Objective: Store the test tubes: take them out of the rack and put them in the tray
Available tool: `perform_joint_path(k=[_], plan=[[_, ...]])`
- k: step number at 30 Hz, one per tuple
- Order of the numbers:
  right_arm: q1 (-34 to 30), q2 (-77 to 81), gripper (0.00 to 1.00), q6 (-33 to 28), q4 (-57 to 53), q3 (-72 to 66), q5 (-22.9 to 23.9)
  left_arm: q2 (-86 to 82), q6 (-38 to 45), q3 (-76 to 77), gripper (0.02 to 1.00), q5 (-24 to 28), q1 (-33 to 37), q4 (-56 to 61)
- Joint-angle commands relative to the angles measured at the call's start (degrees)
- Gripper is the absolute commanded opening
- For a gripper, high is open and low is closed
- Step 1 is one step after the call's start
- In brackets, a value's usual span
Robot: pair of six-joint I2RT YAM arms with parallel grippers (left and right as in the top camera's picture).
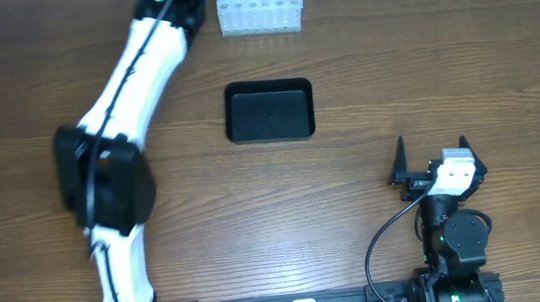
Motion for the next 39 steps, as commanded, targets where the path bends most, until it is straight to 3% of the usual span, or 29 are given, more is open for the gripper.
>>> perform_joint_path(k=[1, 8, 15, 22, 39], plan=[[-0.26, -0.46, 0.991, 0.55, -0.09, -0.44, -0.28, -12.2, 0.35, 1.22, 0.04, 0.44, -0.48, -0.72], [-0.26, -0.46, 0.991, 0.55, -0.09, -0.44, -0.28, -18.03, -0.17, 1.2, 0.04, 0.44, -4.61, -25.0], [-0.26, -0.46, 0.993, 0.55, -0.09, -0.44, -0.28, -10.97, -8.87, 1.2, 0.038, -1.9, -11.08, -45.11], [-0.26, -0.46, 0.991, 0.55, -0.09, -0.44, -0.28, -1.92, -10.23, 1.2, 0.045, -2.16, -13.62, -49.55], [-0.26, -0.46, 0.991, 0.55, -0.09, -0.44, -0.28, 6.86, -10.95, 1.2, 0.042, -3.17, -11.47, -54.49]])
